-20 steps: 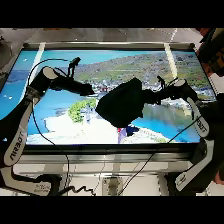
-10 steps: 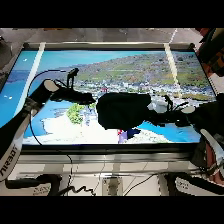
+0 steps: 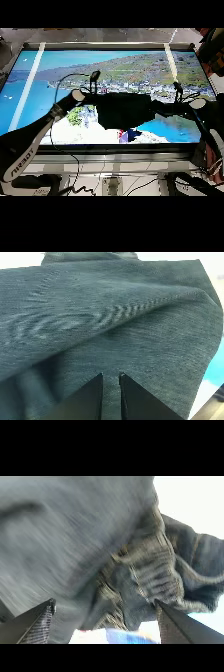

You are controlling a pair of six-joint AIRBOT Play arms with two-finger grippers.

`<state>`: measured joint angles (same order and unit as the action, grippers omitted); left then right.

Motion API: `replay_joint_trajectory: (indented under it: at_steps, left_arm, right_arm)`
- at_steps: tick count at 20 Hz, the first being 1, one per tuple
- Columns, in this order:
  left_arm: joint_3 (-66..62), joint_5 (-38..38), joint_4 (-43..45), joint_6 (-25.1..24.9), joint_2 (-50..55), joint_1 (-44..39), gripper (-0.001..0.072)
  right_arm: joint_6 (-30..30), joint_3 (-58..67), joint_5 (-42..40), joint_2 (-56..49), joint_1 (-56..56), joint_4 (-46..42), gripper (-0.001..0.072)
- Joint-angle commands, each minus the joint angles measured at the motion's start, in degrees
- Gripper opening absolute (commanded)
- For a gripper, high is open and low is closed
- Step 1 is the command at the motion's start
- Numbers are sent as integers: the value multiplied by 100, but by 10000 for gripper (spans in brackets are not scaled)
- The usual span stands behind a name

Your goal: Fold the clothes and pants, and hang the long-sleeved shirts on hangers.

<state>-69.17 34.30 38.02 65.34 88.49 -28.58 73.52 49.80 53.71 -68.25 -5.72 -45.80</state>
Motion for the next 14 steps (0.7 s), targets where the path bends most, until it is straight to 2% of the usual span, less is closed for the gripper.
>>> replay_joint_trajectory:
  at_steps: [1,3,4,6,7,8,9,10,11,14]
  left_arm:
    - [2,-363,7,-61,197,-334,151]
    - [2,-476,7,-63,221,-334,151]
    - [0,-577,7,-61,221,-332,151]
    - [-4,-734,7,-61,221,-323,155]
    - [-22,-734,7,-63,221,-308,254]
    - [-28,-754,7,-61,212,-271,440]
    - [-28,-754,9,-63,181,-219,605]
    - [-28,-752,11,-66,127,-144,634]
    - [-28,-754,9,-66,46,-50,634]
    - [-28,-752,9,-68,-315,332,629]
  right_arm:
    - [433,254,354,-138,13,-52,687]
    - [247,251,669,-422,195,407,686]
    - [7,254,671,-577,378,774,686]
    - [-103,258,435,-914,787,1088,685]
    - [-103,258,304,-1104,968,1084,673]
    - [-105,258,138,-1285,1115,1115,600]
    - [-105,258,-85,-1414,1239,1150,388]
    - [-107,280,-229,-1438,1292,1141,91]
    - [-151,378,-181,-1419,1270,1093,37]
    - [-411,1069,527,-1202,887,356,37]
